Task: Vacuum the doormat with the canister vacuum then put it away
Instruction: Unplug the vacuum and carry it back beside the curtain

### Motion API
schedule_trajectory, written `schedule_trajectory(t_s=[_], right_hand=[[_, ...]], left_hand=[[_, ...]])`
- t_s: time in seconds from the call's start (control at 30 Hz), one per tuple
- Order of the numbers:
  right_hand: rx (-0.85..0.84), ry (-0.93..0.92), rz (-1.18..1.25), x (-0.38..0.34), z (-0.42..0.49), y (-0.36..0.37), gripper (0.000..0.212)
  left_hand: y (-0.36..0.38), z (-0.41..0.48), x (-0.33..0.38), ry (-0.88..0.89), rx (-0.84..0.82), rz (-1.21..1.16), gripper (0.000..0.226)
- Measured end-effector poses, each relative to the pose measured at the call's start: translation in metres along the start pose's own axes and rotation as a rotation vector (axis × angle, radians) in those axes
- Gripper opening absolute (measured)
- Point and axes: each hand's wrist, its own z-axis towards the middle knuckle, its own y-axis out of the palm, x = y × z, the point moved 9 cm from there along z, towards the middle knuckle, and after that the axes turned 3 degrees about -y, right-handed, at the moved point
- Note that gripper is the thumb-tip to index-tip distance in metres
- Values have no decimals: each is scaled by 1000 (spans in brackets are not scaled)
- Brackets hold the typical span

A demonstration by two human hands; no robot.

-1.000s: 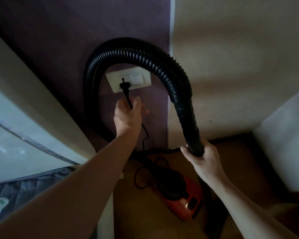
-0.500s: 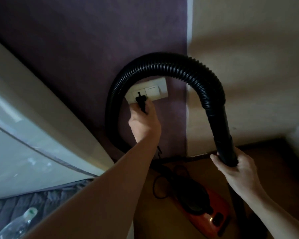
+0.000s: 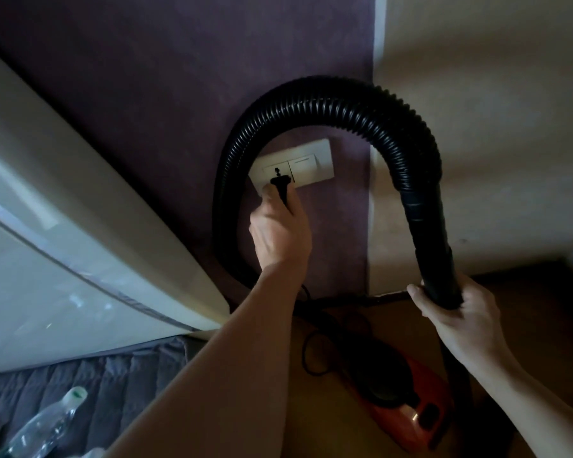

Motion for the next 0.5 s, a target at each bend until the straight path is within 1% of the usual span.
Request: schedule_trajectory(t_s=[0.07, 0.13, 0.2, 0.23, 0.3, 0.4, 0.5], right_hand=[[1, -7, -8, -1, 0, -1, 23], [-4, -22, -15, -2, -2, -2, 22], [-22, -33, -3, -2, -5, -1, 25], [-40, -25, 26, -1, -8, 0, 26], [-47, -36, 29, 0, -12, -2, 30], [-21, -123, -47, -3, -17, -10, 28], [-27, -125, -45, 2, -22, -17, 24]], left_hand=[[-2, 1, 0, -17, -12, 16, 33], [-3, -16, 0, 51, -50, 19, 32], [6, -63, -10, 172, -222, 43, 36], [9, -91, -22, 176, -308, 58, 38], [10, -137, -53, 92, -407, 37, 35], [14, -184, -82, -58, -533, -43, 12], [20, -206, -98, -125, -614, -59, 6]])
